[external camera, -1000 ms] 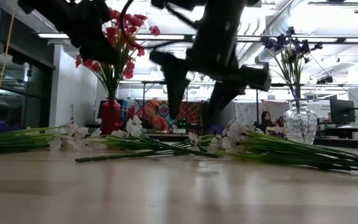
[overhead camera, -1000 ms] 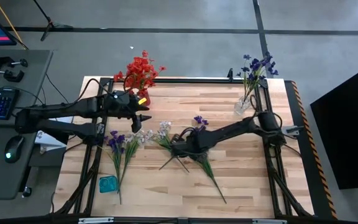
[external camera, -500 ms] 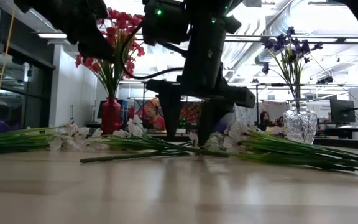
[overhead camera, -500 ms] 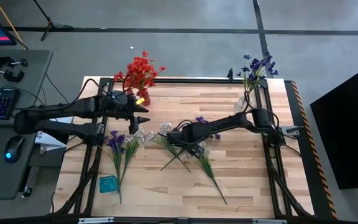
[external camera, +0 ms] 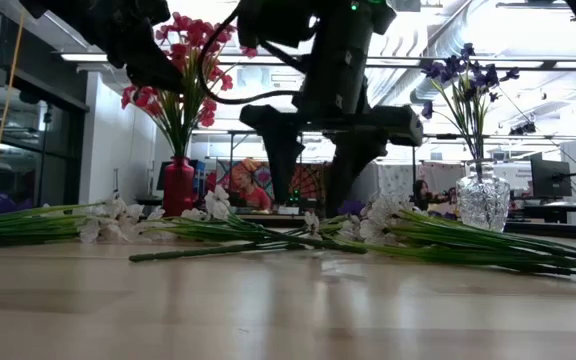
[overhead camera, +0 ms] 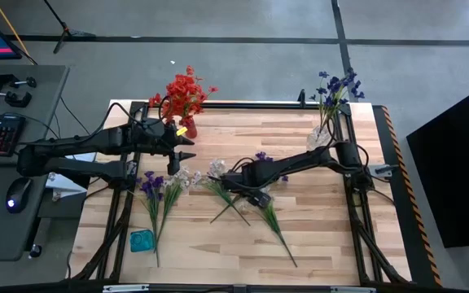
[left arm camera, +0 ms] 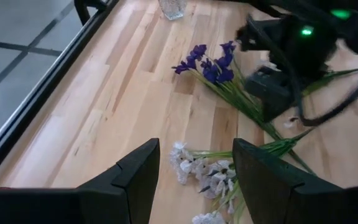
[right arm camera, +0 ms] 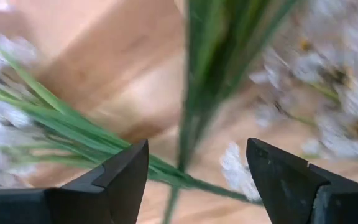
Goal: Sort flowers into vase by color
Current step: Put the right purple flowers into the transparent vase
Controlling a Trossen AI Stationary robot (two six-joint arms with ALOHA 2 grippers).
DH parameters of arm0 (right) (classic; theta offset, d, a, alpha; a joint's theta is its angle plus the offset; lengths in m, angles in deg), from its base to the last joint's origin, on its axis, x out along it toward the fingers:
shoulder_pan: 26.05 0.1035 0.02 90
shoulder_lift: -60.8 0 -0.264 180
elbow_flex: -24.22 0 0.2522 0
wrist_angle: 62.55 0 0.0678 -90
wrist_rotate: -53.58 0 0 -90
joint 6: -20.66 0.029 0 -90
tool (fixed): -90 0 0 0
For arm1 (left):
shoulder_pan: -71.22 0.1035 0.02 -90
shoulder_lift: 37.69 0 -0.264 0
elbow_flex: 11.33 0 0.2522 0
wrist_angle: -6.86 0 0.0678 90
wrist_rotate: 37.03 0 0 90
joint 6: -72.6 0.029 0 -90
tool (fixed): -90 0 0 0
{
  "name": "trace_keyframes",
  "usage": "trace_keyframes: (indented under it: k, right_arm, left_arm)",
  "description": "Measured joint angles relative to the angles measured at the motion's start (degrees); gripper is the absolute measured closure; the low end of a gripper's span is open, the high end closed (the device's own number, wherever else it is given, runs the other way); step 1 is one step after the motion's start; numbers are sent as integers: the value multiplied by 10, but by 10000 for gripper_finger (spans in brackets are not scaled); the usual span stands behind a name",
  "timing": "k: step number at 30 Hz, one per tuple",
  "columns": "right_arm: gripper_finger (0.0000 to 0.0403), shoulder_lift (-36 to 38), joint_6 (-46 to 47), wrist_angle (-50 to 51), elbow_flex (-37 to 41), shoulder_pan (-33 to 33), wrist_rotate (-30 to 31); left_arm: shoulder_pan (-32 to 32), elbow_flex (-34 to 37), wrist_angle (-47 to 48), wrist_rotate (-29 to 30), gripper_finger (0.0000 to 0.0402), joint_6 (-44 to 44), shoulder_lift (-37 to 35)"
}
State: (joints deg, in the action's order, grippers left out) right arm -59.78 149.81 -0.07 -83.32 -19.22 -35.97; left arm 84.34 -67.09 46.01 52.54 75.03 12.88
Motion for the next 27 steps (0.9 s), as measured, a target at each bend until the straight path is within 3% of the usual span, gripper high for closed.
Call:
trace_keyframes:
  k: [22, 25, 27]
  right_arm:
    - [146, -49, 11, -39, 1, -14, -29]
    - [171, -56, 6, -25, 0, -14, -36]
    - [209, -56, -9, -14, -1, -14, -42]
  left_arm:
    - [0, 0, 6, 28, 211, -3, 0]
    - [1, 0, 8, 29, 211, -3, 0]
    - [3, 0, 10, 30, 211, -3, 0]
